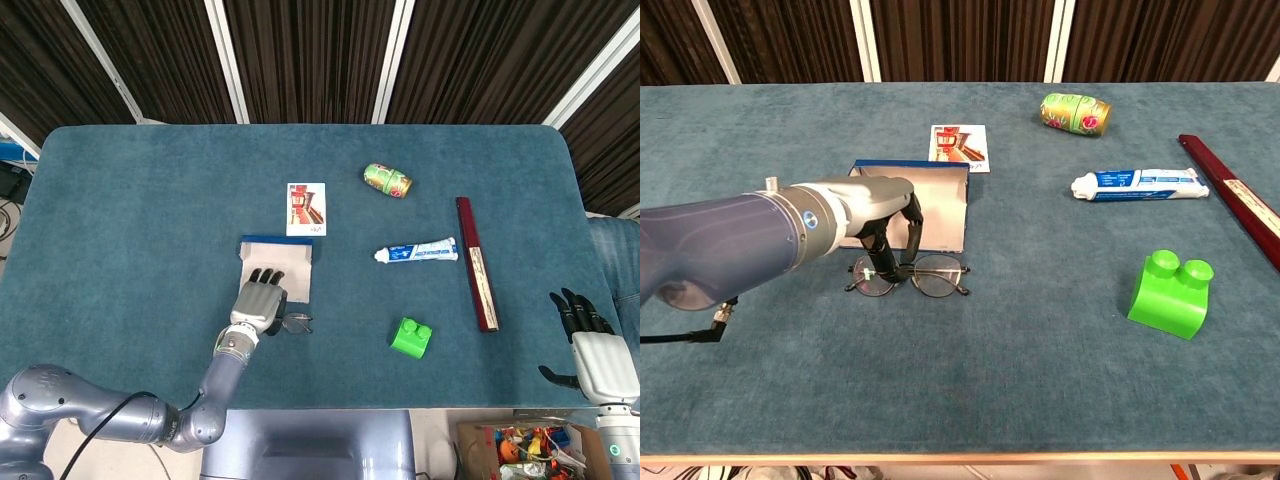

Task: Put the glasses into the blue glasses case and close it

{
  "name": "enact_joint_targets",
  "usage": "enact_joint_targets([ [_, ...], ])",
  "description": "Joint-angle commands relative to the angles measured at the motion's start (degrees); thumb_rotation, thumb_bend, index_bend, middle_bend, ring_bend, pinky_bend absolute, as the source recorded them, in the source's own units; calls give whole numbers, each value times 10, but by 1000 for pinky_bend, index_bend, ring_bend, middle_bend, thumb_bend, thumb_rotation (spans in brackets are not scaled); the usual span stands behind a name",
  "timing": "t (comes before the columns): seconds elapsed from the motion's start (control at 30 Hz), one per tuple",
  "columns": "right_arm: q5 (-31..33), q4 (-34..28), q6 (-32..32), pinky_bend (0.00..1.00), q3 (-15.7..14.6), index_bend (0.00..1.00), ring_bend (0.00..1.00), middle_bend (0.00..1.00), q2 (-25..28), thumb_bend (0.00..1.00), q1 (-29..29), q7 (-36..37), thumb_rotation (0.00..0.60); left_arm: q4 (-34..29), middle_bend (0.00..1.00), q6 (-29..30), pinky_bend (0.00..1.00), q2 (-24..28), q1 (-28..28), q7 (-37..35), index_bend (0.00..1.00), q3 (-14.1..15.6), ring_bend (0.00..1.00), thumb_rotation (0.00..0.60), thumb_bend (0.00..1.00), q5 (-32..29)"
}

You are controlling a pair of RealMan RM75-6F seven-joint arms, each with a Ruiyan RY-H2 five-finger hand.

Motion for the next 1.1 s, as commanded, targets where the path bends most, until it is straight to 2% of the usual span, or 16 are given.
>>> enact_joint_targets([
  [0.03, 0, 0, 0, 226, 0, 0, 0, 0, 0, 61, 0, 0, 600, 3, 99, 0, 0, -3, -1, 4, 550, -1, 0, 600, 324, 0],
  [0.47, 3, -1, -5, 226, -1, 0, 0, 0, 1, 62, 2, -4, 600, 9, 98, 4, 0, -10, -4, 19, 550, -7, 0, 600, 332, 1],
  [0.7, 5, -2, -6, 226, 0, 0, 0, 0, 1, 61, 2, -7, 600, 12, 99, 3, 0, -13, -3, 24, 550, -9, 0, 600, 399, 3],
  [1.1, 9, -4, -9, 226, -1, 0, 0, 0, 2, 61, 3, -12, 600, 11, 101, 7, 0, -12, 1, 31, 554, -8, 0, 600, 401, 8],
])
